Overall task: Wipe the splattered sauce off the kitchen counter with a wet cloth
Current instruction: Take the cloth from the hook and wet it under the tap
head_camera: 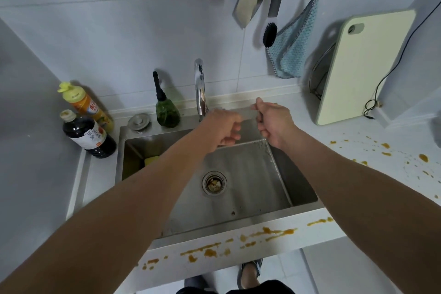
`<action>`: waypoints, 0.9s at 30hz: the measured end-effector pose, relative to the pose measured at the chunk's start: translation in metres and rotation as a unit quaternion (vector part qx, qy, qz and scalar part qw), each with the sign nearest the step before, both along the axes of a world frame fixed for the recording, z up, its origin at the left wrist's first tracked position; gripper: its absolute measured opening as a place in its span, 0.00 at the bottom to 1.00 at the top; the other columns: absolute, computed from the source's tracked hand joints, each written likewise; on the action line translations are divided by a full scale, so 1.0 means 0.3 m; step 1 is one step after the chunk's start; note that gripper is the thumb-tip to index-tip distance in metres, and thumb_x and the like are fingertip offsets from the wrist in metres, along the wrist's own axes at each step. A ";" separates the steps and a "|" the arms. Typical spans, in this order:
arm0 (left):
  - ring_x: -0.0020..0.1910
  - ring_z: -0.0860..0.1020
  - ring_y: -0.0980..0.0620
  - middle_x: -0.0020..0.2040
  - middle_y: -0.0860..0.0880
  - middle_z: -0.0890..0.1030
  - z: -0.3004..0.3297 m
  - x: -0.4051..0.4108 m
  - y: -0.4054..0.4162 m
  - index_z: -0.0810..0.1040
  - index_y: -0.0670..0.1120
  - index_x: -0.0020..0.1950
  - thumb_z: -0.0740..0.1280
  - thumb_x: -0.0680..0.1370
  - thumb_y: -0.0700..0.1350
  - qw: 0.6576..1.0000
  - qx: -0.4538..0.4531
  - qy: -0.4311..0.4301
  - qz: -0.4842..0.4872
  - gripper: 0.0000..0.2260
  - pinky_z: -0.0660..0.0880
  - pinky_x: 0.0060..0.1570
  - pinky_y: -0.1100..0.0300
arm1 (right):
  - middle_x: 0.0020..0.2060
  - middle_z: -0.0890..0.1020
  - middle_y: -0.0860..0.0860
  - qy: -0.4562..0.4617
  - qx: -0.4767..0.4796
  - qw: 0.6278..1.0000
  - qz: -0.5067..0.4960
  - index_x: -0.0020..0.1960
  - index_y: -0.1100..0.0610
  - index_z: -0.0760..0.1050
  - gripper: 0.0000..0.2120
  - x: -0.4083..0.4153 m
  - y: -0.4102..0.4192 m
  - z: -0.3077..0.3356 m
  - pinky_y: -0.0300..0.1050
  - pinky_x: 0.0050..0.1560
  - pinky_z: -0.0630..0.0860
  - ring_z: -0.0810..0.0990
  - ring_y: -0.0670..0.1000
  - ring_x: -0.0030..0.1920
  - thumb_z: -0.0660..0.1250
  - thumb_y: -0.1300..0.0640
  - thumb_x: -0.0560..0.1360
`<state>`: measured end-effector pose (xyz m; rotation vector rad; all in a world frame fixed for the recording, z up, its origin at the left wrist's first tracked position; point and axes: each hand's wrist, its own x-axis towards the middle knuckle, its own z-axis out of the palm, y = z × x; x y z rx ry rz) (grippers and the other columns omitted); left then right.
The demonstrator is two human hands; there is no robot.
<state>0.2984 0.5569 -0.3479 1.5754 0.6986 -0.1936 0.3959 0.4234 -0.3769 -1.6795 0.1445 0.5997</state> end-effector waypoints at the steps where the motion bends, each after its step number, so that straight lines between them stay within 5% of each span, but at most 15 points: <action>1: 0.46 0.85 0.47 0.55 0.42 0.84 -0.003 0.005 0.001 0.78 0.40 0.62 0.68 0.83 0.46 1.000 0.008 0.011 0.000 0.12 0.83 0.43 0.56 | 0.27 0.72 0.50 -0.008 -0.031 0.999 0.002 0.48 0.56 0.80 0.17 -0.013 0.011 -0.003 0.39 0.23 0.61 0.67 0.48 0.23 0.63 0.43 0.82; 4: 0.50 0.84 0.47 0.54 0.45 0.84 0.003 0.013 0.001 0.77 0.41 0.66 0.68 0.82 0.57 1.000 0.027 0.017 0.004 0.21 0.84 0.52 0.50 | 0.23 0.72 0.51 -0.010 -0.075 0.997 -0.007 0.40 0.55 0.76 0.21 -0.045 0.055 -0.003 0.38 0.22 0.61 0.67 0.50 0.21 0.60 0.40 0.81; 7: 0.55 0.82 0.47 0.59 0.46 0.82 0.024 0.009 -0.021 0.77 0.45 0.69 0.68 0.71 0.75 0.999 0.038 0.012 -0.007 0.40 0.82 0.55 0.45 | 0.23 0.73 0.51 -0.019 -0.091 0.996 -0.005 0.43 0.57 0.73 0.18 -0.078 0.080 -0.017 0.40 0.22 0.62 0.68 0.51 0.22 0.56 0.46 0.82; 10: 0.62 0.79 0.43 0.69 0.43 0.79 0.054 0.002 -0.058 0.74 0.46 0.75 0.68 0.58 0.82 0.994 0.083 0.017 -0.068 0.55 0.80 0.59 0.43 | 0.32 0.81 0.54 -0.073 -0.197 0.974 0.084 0.47 0.61 0.77 0.25 -0.150 0.138 0.010 0.48 0.29 0.75 0.79 0.52 0.32 0.52 0.43 0.84; 11: 0.63 0.79 0.41 0.71 0.42 0.78 0.068 -0.003 -0.075 0.74 0.46 0.76 0.69 0.59 0.82 0.991 0.090 0.019 -0.094 0.55 0.79 0.60 0.41 | 0.42 0.84 0.57 -0.117 -0.344 0.917 0.168 0.51 0.62 0.78 0.27 -0.190 0.176 0.030 0.60 0.40 0.81 0.85 0.53 0.43 0.55 0.39 0.83; 12: 0.63 0.80 0.39 0.70 0.40 0.78 0.070 0.001 -0.097 0.74 0.46 0.76 0.70 0.61 0.80 0.989 0.096 0.019 -0.113 0.53 0.80 0.59 0.40 | 0.53 0.83 0.60 -0.152 -0.517 0.809 0.236 0.54 0.62 0.77 0.27 -0.239 0.221 0.067 0.80 0.48 0.73 0.83 0.58 0.57 0.61 0.37 0.80; 13: 0.60 0.81 0.39 0.69 0.39 0.79 0.064 0.013 -0.120 0.75 0.45 0.74 0.70 0.64 0.78 0.986 0.107 0.012 -0.127 0.49 0.82 0.57 0.40 | 0.60 0.80 0.63 -0.150 -0.620 0.727 0.254 0.55 0.65 0.75 0.28 -0.270 0.266 0.109 0.89 0.52 0.62 0.77 0.65 0.66 0.67 0.38 0.77; 15: 0.52 0.84 0.41 0.60 0.38 0.83 0.037 0.049 -0.171 0.81 0.42 0.64 0.70 0.69 0.75 0.983 0.152 -0.004 -0.105 0.40 0.84 0.52 0.46 | 0.53 0.82 0.66 -0.124 -0.674 0.683 0.251 0.54 0.64 0.77 0.21 -0.292 0.291 0.156 0.87 0.61 0.58 0.78 0.67 0.63 0.73 0.46 0.76; 18: 0.51 0.82 0.44 0.53 0.41 0.83 0.015 0.083 -0.213 0.80 0.39 0.59 0.71 0.75 0.68 0.989 0.142 -0.017 -0.036 0.32 0.82 0.50 0.51 | 0.39 0.81 0.62 -0.121 -0.654 0.722 0.192 0.44 0.71 0.77 0.29 -0.265 0.264 0.144 0.69 0.65 0.71 0.82 0.59 0.51 0.72 0.41 0.74; 19: 0.51 0.81 0.44 0.50 0.43 0.81 0.013 0.086 -0.211 0.79 0.40 0.56 0.73 0.76 0.64 0.992 0.119 -0.026 -0.029 0.27 0.81 0.50 0.52 | 0.40 0.81 0.61 -0.142 -0.660 0.706 0.216 0.46 0.70 0.76 0.30 -0.256 0.250 0.138 0.65 0.58 0.77 0.82 0.58 0.49 0.73 0.40 0.71; 21: 0.49 0.80 0.45 0.47 0.43 0.79 0.016 0.086 -0.201 0.78 0.40 0.48 0.73 0.78 0.55 0.994 0.105 -0.039 -0.011 0.18 0.79 0.46 0.56 | 0.44 0.83 0.55 -0.138 -0.612 0.757 0.184 0.54 0.62 0.78 0.21 -0.252 0.235 0.124 0.63 0.46 0.79 0.82 0.55 0.49 0.72 0.47 0.70; 23: 0.46 0.82 0.43 0.46 0.38 0.82 0.020 0.081 -0.194 0.79 0.36 0.44 0.74 0.76 0.52 0.995 0.091 -0.041 0.019 0.18 0.80 0.45 0.56 | 0.46 0.84 0.51 -0.137 -0.581 0.781 0.184 0.54 0.56 0.79 0.17 -0.266 0.221 0.139 0.62 0.56 0.76 0.82 0.54 0.51 0.65 0.60 0.66; 27: 0.41 0.85 0.40 0.44 0.34 0.85 -0.017 0.094 -0.202 0.82 0.33 0.40 0.76 0.65 0.55 0.993 0.060 -0.054 0.088 0.23 0.84 0.43 0.46 | 0.49 0.85 0.47 -0.163 -0.401 0.894 0.115 0.52 0.58 0.79 0.10 -0.269 0.168 0.112 0.54 0.63 0.75 0.83 0.50 0.54 0.61 0.63 0.76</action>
